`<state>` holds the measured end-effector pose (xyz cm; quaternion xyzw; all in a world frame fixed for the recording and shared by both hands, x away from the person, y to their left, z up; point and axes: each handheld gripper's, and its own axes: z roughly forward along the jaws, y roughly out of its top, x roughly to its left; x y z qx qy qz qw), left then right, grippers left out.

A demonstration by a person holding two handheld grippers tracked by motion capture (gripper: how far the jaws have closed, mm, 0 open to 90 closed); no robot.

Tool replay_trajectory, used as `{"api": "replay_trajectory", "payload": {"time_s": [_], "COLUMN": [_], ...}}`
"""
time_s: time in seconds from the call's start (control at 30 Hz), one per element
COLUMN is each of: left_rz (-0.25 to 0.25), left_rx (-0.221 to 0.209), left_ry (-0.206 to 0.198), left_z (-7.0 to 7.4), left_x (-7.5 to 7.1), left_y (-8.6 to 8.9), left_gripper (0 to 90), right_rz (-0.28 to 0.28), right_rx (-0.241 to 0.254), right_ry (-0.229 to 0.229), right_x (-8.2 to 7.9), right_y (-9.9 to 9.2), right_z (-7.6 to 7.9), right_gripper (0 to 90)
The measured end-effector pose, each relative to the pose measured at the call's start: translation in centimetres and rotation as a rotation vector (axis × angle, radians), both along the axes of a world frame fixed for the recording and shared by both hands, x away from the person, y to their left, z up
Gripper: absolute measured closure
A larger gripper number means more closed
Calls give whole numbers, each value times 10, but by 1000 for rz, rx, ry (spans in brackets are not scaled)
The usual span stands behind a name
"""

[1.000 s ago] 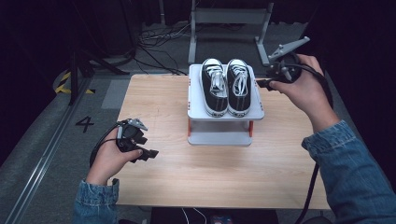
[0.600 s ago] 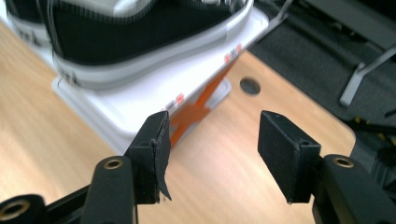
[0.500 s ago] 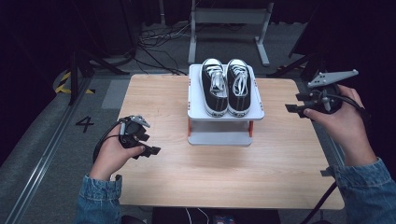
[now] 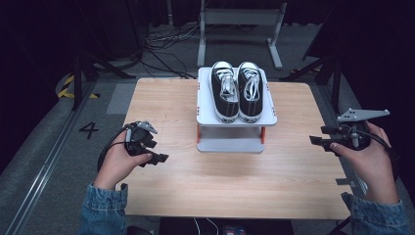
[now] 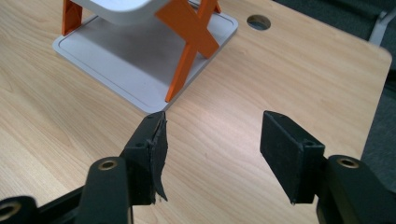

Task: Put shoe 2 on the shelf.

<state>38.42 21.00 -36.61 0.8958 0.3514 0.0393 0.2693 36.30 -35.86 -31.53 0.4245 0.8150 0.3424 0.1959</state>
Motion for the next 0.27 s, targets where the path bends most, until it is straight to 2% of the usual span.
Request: {"api": "replay_trajectory", "payload": {"time_s": [0.1,0.27], "left_rz": [-3,-2], "left_rx": [2,-3], "left_ry": [1,-6], "left_z": [0,1], "left_x": [0,-1], "left_y": [-2,0], "left_gripper": [292,292], "right_rz": [-8,-7], "right_rx": [-19,-12], "right_ry": [29,37], "right_x": [2,2], "right_y": [-5,-5], "right_z": [-9,-15], "right_gripper": [423,422]}}
